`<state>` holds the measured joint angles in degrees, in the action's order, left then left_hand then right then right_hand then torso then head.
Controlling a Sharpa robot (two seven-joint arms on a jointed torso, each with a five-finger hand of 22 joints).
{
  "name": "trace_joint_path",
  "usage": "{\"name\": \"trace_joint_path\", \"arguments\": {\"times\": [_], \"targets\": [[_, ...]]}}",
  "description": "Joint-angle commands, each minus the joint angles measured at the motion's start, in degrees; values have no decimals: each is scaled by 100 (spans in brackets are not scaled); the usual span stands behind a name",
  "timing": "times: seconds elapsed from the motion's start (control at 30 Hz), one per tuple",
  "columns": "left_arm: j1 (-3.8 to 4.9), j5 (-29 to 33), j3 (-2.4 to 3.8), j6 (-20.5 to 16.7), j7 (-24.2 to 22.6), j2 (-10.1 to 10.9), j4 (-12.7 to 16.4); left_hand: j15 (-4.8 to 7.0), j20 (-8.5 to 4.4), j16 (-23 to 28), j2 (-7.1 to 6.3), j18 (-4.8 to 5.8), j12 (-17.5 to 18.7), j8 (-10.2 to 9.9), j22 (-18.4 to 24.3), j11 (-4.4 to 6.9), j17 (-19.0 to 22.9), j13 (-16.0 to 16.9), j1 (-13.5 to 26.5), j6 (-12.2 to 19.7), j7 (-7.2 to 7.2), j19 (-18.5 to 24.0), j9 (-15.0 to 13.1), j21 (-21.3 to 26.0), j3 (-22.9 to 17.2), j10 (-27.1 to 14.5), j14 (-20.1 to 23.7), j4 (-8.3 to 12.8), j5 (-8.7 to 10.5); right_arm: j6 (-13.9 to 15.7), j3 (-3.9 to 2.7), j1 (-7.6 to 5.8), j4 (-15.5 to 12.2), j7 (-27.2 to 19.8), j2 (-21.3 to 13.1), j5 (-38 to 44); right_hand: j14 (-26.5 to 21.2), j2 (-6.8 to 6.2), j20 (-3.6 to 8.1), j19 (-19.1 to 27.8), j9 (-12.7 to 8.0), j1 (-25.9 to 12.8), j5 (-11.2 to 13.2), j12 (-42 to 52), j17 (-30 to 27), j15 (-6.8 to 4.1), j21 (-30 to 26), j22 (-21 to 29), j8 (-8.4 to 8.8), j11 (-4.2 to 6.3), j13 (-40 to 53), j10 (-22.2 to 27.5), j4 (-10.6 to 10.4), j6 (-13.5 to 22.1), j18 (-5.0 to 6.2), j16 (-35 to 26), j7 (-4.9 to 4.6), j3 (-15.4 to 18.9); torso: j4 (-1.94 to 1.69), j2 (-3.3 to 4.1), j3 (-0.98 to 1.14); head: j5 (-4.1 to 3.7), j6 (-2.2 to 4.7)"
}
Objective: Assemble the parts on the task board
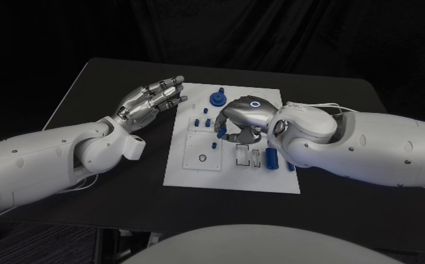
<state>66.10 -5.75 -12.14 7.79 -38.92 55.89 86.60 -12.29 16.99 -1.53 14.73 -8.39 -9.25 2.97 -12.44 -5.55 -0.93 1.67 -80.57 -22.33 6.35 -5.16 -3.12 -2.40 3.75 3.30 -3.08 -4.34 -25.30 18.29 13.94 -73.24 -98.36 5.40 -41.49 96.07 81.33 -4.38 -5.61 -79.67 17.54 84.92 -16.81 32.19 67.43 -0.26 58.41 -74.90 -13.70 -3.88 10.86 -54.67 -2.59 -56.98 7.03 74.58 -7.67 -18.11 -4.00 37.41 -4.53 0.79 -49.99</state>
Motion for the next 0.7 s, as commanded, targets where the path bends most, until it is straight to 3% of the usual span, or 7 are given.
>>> {"name": "trace_joint_path", "arguments": {"times": [0.03,0.3,0.6,0.7], "targets": [[-9,21,5,46,-357,-27,-5,-27,-19,-28,26,34,-15,36,10,19,-3,0,53,-32,-2,-36,-5,-22,-27,13,4,5,-39,-71,-2,79,46,-69,158,432,31,-30,8,-41,2,42,-19,14,19,-19,53,-742,-29,2,12,-35,37,31,-117,35,7,-16,2,4,1,44,-1],[-10,21,5,55,-358,-73,-30,-27,-19,-27,38,35,-16,36,19,16,-2,0,58,-29,0,-32,-4,-20,-39,13,7,2,-39,-32,-3,263,318,-198,580,573,48,-39,12,-51,12,41,-21,1,40,-22,71,-747,-27,2,13,-37,45,45,-119,52,7,-19,-3,-7,-3,179,-1],[-20,21,5,77,-362,-117,-69,-29,-19,-24,55,37,-12,34,25,12,0,-2,65,-19,4,-30,-2,-19,-60,10,13,-3,-39,-68,-4,474,531,-274,826,598,56,-39,14,-60,18,46,-21,-9,51,-23,93,-752,-27,2,12,-35,51,51,-123,61,7,-24,-39,5,-5,127,-1],[-25,21,5,83,-361,-123,-73,-29,-19,-24,55,37,-12,34,25,12,0,-2,65,-19,4,-30,-2,-19,-60,10,13,-3,-39,-105,-4,522,585,-264,864,599,58,-40,15,-63,22,51,-19,-13,50,-24,97,-752,-27,3,13,-36,58,55,-124,61,7,-28,-31,10,-5,133,-1]]}}
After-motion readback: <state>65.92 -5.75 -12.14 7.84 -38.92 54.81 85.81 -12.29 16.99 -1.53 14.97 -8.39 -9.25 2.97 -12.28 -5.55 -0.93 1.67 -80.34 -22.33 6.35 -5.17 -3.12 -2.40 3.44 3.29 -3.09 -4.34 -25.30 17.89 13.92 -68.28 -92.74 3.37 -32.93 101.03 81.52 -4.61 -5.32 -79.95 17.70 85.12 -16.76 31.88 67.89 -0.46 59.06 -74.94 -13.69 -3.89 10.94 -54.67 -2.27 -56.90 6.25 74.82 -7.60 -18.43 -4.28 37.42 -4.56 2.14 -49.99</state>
